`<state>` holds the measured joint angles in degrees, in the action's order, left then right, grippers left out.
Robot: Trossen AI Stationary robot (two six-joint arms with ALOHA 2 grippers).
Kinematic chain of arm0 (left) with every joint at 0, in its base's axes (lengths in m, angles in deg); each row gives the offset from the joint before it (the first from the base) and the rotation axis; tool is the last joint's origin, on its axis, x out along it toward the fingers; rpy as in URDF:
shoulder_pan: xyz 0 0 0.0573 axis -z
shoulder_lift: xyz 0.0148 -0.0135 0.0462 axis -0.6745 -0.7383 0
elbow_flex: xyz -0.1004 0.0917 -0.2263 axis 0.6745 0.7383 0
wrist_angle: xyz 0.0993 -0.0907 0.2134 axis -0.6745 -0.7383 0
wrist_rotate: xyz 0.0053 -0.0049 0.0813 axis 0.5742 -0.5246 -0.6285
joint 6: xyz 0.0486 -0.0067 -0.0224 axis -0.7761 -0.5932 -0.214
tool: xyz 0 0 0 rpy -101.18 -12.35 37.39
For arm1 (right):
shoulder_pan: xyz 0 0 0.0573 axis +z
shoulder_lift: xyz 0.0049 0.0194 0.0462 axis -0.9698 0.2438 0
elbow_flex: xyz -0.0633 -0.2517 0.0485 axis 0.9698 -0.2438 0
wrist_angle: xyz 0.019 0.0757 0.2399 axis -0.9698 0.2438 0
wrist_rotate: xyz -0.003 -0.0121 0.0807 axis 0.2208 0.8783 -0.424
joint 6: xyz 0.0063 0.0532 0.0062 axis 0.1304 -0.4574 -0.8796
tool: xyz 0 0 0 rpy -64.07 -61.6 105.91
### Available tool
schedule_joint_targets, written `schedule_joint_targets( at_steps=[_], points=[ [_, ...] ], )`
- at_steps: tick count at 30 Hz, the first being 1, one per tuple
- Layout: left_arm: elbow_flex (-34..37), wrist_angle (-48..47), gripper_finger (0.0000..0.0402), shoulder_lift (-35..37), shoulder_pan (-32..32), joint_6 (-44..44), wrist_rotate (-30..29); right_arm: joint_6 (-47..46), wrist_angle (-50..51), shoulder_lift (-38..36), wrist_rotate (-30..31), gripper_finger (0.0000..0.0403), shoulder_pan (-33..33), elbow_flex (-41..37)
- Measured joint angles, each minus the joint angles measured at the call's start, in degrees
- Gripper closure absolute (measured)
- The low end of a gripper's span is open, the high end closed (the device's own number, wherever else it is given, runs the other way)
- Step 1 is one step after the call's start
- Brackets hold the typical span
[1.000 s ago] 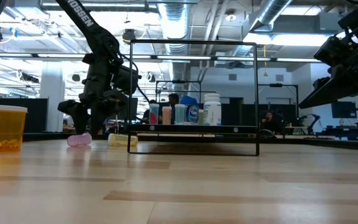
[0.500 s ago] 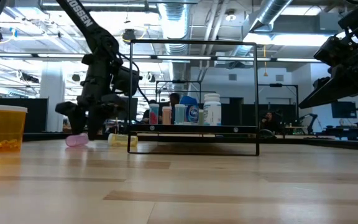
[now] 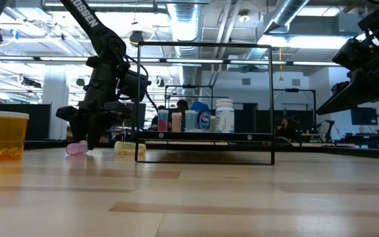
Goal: Pick and place medicine bottles onto shelf by color
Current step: Put the pink pill bottle on the shelf
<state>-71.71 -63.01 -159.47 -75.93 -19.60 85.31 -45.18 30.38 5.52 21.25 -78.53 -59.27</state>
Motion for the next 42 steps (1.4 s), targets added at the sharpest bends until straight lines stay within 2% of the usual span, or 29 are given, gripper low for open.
schedule_joint_targets(
  at_steps=[11,25,35,39,42],
  points=[
    [0.02,-0.17,0.0209,0.04,0.29,3.45,-0.31,0.01,-0.02,-0.01,0.01,0.0147,0.01,0.0],
    [0.02,-1.3,0.0221,0.07,5.59,12.59,-7.69,0.02,-0.02,-0.02,0.02,0.0147,-0.01,-0.02],
    [0.07,-1.39,0.0222,1.62,10.48,24.03,-16.78,0.02,-0.01,0.0,0.01,0.0147,0.01,-0.02],
    [0.37,-1.45,0.0222,4.73,12.27,28.16,-21.28,0.02,-0.02,-0.02,0.0,0.0147,-0.01,-0.02],
    [3.38,0.65,0.0222,8.77,12.98,30.68,-22.2,0.01,-0.02,0.0,0.0,0.0147,0.01,-0.02]
  ],
)
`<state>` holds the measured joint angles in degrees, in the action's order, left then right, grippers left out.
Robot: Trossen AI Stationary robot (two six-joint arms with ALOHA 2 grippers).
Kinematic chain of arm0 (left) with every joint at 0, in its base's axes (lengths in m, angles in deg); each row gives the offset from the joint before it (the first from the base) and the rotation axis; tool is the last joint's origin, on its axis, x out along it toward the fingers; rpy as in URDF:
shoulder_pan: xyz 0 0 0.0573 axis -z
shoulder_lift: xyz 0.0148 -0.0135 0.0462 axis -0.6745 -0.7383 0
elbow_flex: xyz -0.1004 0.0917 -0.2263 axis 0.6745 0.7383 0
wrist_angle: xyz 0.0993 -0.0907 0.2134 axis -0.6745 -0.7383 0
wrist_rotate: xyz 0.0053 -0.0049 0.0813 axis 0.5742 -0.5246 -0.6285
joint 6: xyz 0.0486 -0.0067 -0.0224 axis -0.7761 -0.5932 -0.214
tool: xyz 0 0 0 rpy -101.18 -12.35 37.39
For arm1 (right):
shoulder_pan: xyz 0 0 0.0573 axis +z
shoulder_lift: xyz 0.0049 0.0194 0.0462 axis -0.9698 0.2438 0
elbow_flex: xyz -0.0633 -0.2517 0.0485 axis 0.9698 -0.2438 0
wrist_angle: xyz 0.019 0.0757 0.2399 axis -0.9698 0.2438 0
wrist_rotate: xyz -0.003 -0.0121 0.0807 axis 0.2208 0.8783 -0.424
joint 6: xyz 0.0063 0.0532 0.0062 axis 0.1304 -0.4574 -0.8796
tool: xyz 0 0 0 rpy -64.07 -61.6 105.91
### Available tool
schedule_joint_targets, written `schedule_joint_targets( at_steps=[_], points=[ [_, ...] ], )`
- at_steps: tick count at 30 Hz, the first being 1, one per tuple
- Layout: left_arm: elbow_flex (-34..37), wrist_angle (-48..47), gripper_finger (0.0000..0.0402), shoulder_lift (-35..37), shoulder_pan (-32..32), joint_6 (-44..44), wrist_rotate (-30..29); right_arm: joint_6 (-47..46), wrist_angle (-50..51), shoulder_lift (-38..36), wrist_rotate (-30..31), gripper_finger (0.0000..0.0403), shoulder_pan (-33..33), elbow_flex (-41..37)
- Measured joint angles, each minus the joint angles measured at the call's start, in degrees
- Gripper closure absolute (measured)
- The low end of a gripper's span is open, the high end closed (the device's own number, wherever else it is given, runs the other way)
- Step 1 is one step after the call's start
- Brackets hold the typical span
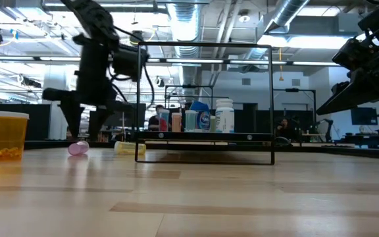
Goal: Pick and place medicine bottles onto shelf by color
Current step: Put the pink pill bottle on the shelf
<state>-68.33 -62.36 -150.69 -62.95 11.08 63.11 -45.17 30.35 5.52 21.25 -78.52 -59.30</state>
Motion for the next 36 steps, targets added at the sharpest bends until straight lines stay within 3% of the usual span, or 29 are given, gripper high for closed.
schedule_joint_targets(
  at_steps=[5,9,20,36],
  points=[
    [9.11,10.64,0.0222,8.91,0.95,7.98,0.29,0.0,0.01,-0.01,0.0,0.0147,0.0,0.0],
    [12.51,14.87,0.0222,12.47,1.93,12.63,-0.04,-0.01,0.0,-0.02,0.0,0.0147,-0.02,0.0],
    [12.6,13.95,0.0222,9.87,4.13,15.8,2.49,-0.01,0.0,-0.02,0.02,0.0147,0.0,0.0],
    [12.4,17.15,0.023,4.5,4.13,12.76,1.45,-0.01,0.07,-0.02,0.0,0.0147,-0.02,0.0]
  ],
)
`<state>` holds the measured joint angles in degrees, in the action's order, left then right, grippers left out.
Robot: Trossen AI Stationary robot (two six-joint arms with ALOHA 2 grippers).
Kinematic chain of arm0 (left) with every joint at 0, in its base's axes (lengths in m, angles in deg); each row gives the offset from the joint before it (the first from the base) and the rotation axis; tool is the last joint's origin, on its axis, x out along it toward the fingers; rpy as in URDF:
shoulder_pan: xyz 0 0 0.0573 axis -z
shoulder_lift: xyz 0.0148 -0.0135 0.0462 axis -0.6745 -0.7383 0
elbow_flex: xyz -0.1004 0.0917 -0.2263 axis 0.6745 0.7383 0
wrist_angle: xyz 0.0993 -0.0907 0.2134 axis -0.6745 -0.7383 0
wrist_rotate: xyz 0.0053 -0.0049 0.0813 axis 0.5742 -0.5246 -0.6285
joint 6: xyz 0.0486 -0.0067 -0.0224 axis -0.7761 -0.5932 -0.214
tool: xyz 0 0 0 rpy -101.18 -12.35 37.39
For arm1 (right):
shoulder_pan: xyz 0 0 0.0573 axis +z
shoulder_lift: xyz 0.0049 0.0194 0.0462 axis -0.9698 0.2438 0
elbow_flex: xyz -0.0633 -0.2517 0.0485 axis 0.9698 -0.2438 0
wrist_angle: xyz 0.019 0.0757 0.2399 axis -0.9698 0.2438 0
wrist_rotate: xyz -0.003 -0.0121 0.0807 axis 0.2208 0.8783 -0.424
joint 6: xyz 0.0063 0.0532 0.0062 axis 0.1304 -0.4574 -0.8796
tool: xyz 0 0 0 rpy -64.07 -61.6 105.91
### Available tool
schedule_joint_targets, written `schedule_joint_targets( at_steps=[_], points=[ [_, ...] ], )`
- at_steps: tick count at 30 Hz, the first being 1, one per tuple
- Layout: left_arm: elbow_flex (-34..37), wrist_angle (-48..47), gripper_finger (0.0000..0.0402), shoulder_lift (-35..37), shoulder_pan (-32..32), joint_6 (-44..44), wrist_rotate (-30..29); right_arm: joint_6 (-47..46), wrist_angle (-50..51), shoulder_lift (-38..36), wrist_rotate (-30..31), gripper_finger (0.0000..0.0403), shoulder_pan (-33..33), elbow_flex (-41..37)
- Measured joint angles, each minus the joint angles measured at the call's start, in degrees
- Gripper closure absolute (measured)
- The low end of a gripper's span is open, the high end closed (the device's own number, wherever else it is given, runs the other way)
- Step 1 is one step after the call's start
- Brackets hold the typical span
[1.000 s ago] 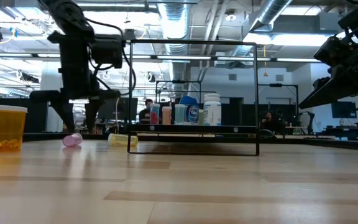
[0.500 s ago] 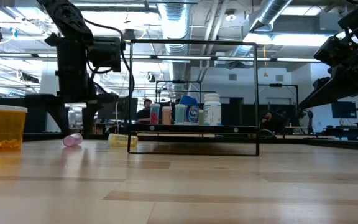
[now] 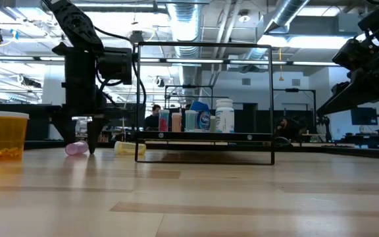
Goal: Pick and place medicine bottles onto shelf by color
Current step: Put the pink pill bottle on the shelf
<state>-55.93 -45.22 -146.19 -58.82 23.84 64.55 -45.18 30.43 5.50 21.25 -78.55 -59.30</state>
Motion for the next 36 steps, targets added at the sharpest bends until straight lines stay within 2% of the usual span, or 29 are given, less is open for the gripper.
schedule_joint_targets(
  at_steps=[6,12,20,24,26,31,36],
  points=[
    [-0.63,0.48,0.0261,-1.75,0.0,-2.29,0.28,0.01,0.02,0.0,0.02,0.0147,0.01,0.0],
    [-0.54,0.56,0.0295,0.05,0.02,-4.19,-0.88,0.0,0.04,0.0,0.0,0.0147,0.0,0.0],
    [-3.85,-0.86,0.0304,4.92,1.72,-8.74,-8.56,0.0,0.03,0.0,0.02,0.0147,0.0,0.0],
    [-6.18,-1.88,0.0303,10.38,4.74,-12.34,-15.76,0.01,0.04,0.01,0.02,0.0147,0.01,0.0],
    [-6.18,0.81,0.0303,12.92,7.08,-17.76,-20.78,0.0,0.03,0.0,0.02,0.0147,0.01,0.0],
    [-3.85,15.17,0.0302,14.58,13.39,-34.75,-34.58,0.01,0.04,0.02,0.01,0.0147,0.01,0.0],
    [2.13,34.88,0.0302,13.94,17.71,-49.02,-40.73,0.0,0.04,0.0,0.02,0.0147,0.01,0.0]
  ],
)
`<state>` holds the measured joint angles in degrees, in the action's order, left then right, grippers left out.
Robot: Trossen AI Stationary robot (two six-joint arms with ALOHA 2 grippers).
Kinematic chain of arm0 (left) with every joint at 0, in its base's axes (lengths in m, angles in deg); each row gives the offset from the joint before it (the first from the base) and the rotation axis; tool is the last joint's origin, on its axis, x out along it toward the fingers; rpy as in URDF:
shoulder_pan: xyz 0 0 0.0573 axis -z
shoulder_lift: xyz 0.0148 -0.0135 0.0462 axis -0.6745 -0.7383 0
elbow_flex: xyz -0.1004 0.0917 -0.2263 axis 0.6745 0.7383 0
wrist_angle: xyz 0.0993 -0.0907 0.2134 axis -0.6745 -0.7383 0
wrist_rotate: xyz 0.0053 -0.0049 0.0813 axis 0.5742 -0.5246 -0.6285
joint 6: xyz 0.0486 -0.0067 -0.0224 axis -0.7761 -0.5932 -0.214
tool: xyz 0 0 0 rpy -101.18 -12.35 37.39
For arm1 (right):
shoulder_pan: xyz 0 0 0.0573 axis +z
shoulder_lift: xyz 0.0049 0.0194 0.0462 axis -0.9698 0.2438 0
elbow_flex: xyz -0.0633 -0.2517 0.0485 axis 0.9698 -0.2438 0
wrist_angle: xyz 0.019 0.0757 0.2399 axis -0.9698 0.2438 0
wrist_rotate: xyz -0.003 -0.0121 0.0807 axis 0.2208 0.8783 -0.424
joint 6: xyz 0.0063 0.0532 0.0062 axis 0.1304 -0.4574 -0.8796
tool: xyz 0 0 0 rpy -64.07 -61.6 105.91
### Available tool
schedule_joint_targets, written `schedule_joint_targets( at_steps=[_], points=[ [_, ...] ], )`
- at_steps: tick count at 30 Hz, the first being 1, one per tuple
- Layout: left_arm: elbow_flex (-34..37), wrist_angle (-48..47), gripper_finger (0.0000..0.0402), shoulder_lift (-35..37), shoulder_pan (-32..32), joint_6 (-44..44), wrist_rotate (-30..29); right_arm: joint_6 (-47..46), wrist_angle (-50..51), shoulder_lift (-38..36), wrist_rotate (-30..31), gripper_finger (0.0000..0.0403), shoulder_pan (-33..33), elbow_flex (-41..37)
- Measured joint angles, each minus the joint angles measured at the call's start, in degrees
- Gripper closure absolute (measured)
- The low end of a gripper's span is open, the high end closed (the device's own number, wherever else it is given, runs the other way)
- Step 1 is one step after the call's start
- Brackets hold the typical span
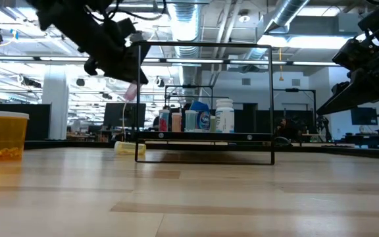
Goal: Pick and place medicine bottles onto shelf by color
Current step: Put the pink pill bottle on the shelf
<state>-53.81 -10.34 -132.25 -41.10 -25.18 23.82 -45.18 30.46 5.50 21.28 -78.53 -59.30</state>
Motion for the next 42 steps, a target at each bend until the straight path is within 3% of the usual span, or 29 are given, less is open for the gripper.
schedule_joint_targets(
  at_steps=[3,7,10,19,32,42],
  points=[
    [5.46,16.04,0.0302,0.04,0.87,-7.04,-0.36,0.0,-0.02,0.0,0.0,0.0147,-0.01,0.0],
    [13.84,37.0,0.0302,0.0,0.42,-16.9,5.12,0.0,0.0,0.0,0.0,0.0147,0.01,0.0],
    [18.28,47.16,0.0302,0.02,-1.3,-19.63,10.16,0.0,-0.01,0.0,0.0,0.0147,-0.01,0.0],
    [19.65,53.74,0.0302,-2.77,-6.18,-22.97,20.22,0.0,0.0,0.01,0.0,0.0147,0.01,0.0],
    [18.4,93.18,0.0302,-31.2,-9.44,-30.5,29.15,0.0,0.0,0.02,0.0,0.0147,0.01,0.0],
    [12.29,92.62,0.0302,-38.46,-11.64,-31.42,34.95,0.0,0.0,0.02,0.0,0.0147,-0.01,0.0]
  ],
)
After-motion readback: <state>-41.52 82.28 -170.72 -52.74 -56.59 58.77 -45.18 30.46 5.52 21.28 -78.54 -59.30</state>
